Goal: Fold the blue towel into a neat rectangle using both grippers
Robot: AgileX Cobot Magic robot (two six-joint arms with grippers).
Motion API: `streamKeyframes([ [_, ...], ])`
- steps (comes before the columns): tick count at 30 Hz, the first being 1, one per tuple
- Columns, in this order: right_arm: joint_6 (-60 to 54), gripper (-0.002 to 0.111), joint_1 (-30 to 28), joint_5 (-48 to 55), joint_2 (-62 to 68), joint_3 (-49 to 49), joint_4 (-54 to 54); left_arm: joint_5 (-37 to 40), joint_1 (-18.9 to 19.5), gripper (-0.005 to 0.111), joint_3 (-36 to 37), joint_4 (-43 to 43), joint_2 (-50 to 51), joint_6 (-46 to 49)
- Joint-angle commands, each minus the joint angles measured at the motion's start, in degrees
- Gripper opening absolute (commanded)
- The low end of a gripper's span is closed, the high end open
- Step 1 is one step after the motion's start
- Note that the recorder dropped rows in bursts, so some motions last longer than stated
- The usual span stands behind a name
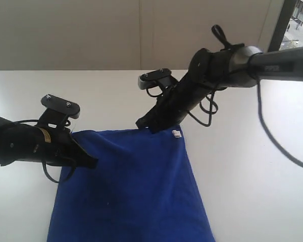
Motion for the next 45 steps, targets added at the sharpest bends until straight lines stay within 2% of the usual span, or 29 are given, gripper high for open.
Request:
streamKeyframes([
  [1, -2.0, 0.0, -0.21, 2.4, 5.48, -4.71, 1.04, -0.59, 0.12, 0.0, -0.28, 0.91, 2.99, -0.77],
  [8, -2.0, 0.0, -0.21, 0.57, 7.66, -5.24, 0.47, -0.48, 0.12, 0.0, -0.28, 3.05, 5.21, -0.77],
  [17, 3.33, 0.0, -0.21, -1.54, 7.77, -5.24, -4.74, 5.32, 0.12, 0.0, -0.28, 7.24, 6.07, -0.55],
  [37, 4.52, 0.0, -0.21, -1.45, 7.77, -5.24, -6.0, 12.72, 0.12, 0.0, -0.28, 7.6, 3.54, 2.71],
  [41, 2.09, 0.0, -0.1, -0.87, 7.33, -5.24, -2.9, 9.1, 0.12, 0.0, -0.28, 7.57, 3.16, 2.85],
  [45, -0.42, 0.0, 0.23, -1.57, 3.48, -5.24, -1.25, -0.64, 0.66, 0.0, -0.28, 7.57, 3.16, 2.85],
])
